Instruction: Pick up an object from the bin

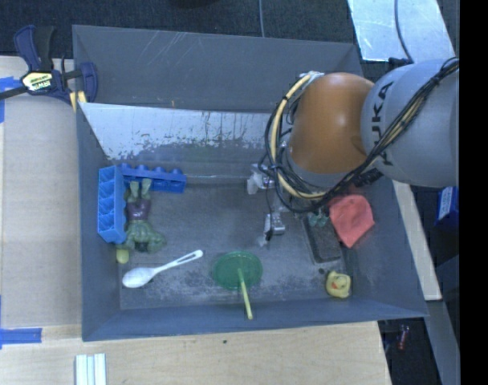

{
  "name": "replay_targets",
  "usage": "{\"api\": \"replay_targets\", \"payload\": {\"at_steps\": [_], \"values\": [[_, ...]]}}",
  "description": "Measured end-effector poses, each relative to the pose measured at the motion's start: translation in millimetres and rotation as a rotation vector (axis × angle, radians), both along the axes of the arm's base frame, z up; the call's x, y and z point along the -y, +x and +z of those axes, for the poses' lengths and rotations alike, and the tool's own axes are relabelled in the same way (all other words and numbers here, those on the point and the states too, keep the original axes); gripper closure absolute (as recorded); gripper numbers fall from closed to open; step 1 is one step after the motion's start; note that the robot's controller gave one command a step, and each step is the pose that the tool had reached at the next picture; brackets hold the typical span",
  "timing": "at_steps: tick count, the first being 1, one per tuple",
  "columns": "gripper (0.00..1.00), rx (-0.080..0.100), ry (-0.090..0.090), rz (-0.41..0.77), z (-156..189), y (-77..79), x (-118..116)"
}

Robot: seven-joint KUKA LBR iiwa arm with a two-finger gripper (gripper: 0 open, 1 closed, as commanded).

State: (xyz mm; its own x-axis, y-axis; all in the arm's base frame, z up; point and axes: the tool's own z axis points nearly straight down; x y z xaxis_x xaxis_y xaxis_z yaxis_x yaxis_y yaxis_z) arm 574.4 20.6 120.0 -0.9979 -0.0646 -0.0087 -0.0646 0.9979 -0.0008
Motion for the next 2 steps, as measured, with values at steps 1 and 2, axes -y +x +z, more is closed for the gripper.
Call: {"api": "replay_targets", "payload": {"at_steps": [1, 2], "values": [[0.0, 0.007, -0.001, -0.031, -24.4, -25.5, 17.4], [0.0, 0.007, -0.002, 0.043, -18.0, -22.8, -39.3]]}}
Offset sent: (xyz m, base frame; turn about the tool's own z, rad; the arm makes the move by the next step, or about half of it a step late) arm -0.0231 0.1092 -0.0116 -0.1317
